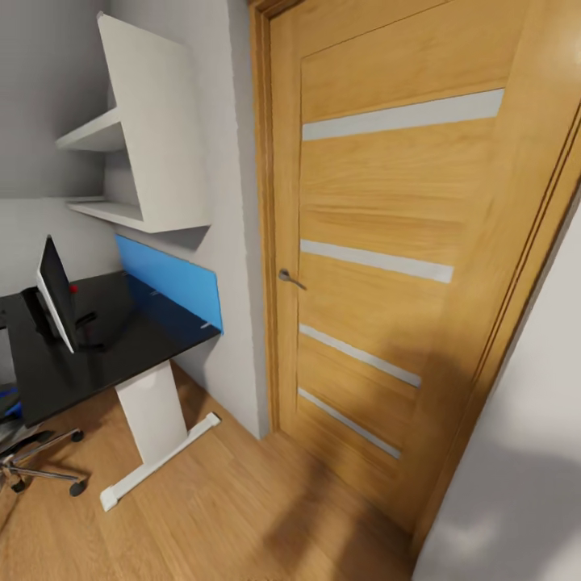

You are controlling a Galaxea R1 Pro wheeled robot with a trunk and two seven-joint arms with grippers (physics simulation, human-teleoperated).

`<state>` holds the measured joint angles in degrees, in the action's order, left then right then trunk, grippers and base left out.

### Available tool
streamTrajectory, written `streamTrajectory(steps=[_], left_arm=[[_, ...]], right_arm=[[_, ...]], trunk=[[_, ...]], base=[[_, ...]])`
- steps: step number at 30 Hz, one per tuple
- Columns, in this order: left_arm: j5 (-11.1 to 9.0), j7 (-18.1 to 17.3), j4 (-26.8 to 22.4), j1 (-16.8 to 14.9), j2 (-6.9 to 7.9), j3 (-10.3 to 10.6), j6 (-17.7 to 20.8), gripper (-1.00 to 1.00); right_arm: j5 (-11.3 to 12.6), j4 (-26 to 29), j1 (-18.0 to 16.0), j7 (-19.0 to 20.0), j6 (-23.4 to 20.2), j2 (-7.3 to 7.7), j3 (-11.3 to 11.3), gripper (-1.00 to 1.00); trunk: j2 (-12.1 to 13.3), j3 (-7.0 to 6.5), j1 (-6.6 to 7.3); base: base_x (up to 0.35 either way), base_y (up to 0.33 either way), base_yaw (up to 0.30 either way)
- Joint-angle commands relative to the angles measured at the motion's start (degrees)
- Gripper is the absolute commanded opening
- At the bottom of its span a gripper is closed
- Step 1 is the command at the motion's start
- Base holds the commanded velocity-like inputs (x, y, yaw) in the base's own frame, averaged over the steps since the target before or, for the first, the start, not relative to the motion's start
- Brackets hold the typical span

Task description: In the bedroom, organize the workspace by keeping the computer under the desk, ensuring the monitor is on the desk, placing the keyboard on the desk next to the monitor, placing the mouse on the desk next to the keyboard, moving the folder from the swivel chair onto the desk next to the mouse, stacking the notebook on top of the folder with the pen on top of the notebook, and positioning the swivel chair next to the desk.

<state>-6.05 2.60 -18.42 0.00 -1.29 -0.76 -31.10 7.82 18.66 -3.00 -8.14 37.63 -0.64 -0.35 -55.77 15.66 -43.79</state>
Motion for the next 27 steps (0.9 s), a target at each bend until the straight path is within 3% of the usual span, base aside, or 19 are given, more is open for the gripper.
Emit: streamTrajectory(steps=[1, 9, 20, 27], left_arm=[[-0.28, -0.05, -0.05, 0.0, -0.02, -0.05, -0.09, 1.0], [-0.28, -0.05, -0.04, 0.0, -0.02, -0.04, -0.15, 1.0], [-0.28, 0.0, -0.04, 0.0, 0.37, -0.27, -0.1, 1.0], [-0.29, -0.01, -0.09, 0.0, 0.93, -1.24, -0.1, 1.0]], right_arm=[[0.31, 0.0, -0.04, 0.08, 0.24, 0.13, 0.0, 1.0], [0.44, -0.01, -0.16, -3.72, 0.8, 0.39, -0.09, 1.0], [-0.06, -1.26, -0.43, -4.25, 3.75, -0.26, 0.03, 1.0], [0.06, -1.64, -2.11, -4.23, 4.02, 0.41, 0.0, 1.0]], trunk=[[-0.04, 0.09, 0.0], [-0.04, 0.34, 0.0], [-0.04, 0.68, 0.0], [-0.04, 0.94, 0.0]], base=[[0.0, 0.0, 0.279], [0.0, 0.0, 0.279], [0.0, 0.0, 0.278], [0.0, 0.0, 0.27]])
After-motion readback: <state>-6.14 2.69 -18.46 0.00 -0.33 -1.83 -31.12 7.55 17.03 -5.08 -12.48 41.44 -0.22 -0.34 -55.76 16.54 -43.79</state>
